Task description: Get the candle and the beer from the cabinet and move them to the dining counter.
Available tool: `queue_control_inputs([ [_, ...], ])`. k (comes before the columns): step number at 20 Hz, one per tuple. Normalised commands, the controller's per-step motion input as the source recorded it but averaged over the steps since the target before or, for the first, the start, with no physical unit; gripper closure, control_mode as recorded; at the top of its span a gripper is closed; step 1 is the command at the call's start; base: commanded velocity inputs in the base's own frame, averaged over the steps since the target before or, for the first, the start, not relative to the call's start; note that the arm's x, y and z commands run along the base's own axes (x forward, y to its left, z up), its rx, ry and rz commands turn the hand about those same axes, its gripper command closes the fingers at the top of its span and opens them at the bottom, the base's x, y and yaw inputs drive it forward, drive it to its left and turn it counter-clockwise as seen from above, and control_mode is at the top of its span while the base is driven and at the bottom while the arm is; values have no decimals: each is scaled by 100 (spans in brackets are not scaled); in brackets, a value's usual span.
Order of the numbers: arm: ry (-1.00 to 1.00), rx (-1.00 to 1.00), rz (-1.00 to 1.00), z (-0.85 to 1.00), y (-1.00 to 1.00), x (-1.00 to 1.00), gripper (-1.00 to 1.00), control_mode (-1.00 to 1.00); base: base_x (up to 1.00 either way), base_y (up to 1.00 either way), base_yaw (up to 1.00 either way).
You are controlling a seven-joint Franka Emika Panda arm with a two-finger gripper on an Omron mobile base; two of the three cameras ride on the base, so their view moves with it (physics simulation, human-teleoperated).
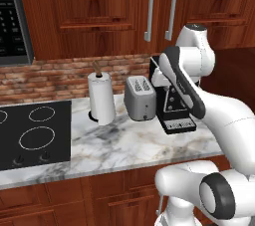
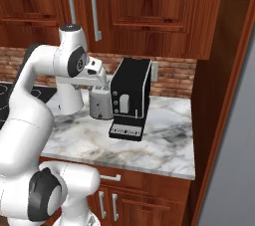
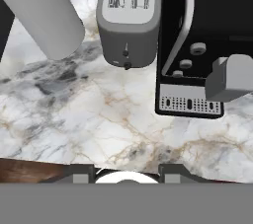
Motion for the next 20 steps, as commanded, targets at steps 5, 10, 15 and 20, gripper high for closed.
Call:
queue_control_inputs([
  [5,-5,0,0,0,2,-24,-100,-100,0,0,0],
  [10,-32,-3,0,6,5,-53,-100,-100,0,0,0],
  [15,-40,-5,0,33,0,-39,-100,-100,0,0,0],
  [20,-39,-1,0,52,-1,-19,-100,-100,0,0,0],
])
